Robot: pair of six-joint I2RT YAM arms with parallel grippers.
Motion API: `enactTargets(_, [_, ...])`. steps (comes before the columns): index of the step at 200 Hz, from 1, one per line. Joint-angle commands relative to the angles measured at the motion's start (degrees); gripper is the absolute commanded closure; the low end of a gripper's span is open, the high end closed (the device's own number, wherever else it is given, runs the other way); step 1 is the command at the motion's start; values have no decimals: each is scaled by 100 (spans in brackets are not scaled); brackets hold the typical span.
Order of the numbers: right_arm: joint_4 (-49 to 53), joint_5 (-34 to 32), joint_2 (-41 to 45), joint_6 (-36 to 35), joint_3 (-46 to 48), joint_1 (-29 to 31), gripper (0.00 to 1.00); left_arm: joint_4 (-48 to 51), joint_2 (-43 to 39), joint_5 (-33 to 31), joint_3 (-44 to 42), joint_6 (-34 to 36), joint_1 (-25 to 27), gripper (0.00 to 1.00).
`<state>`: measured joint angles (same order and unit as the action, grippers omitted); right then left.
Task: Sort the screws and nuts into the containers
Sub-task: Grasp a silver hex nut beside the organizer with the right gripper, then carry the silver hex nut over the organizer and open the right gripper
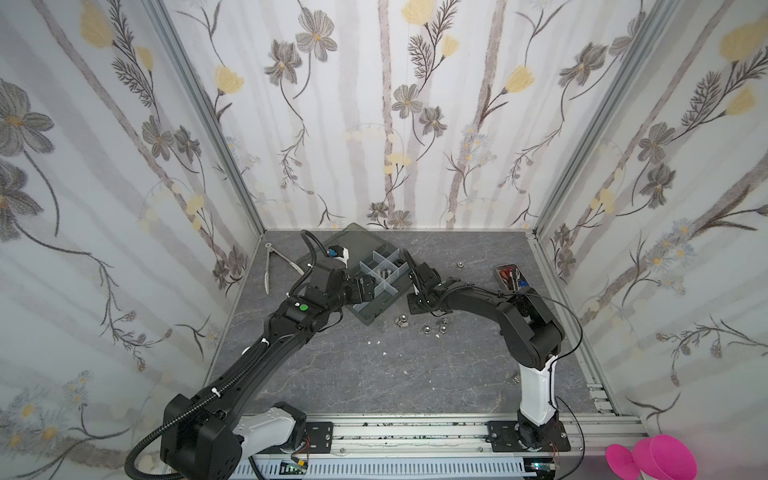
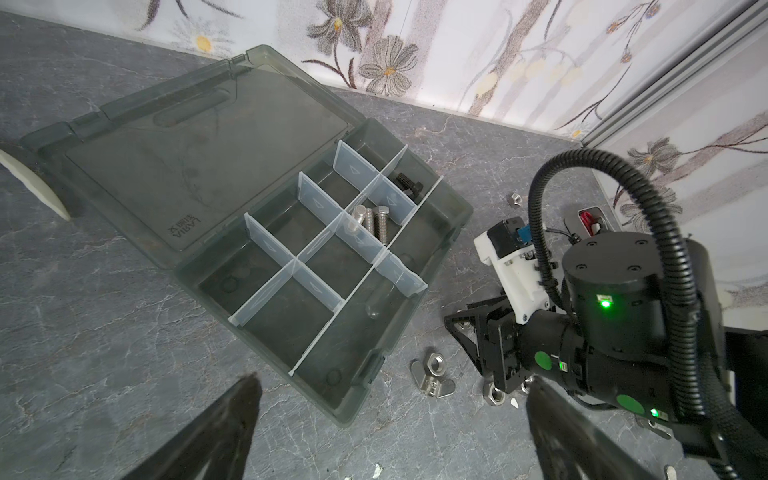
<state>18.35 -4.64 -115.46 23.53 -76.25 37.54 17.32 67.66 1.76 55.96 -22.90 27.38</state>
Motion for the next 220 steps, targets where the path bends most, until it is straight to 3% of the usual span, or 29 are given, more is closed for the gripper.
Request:
enactTargets(1, [129, -180, -53, 54, -33, -1, 53, -159, -25, 57, -22, 40, -4, 0])
enactTargets(62, [142, -229, -112, 39, -35, -1, 64, -159, -50, 9, -33, 48, -13, 0])
enactTargets(102, [117, -239, -109, 38, -44, 8, 78, -160, -42, -21, -59, 42, -13, 0])
enactTargets(133, [151, -273, 20, 28, -43, 10, 83, -159, -39, -18, -59, 42, -8, 0])
enactTargets(220, [169, -130, 463, -81, -559, 8, 84, -141, -61, -18, -64, 48, -15, 0])
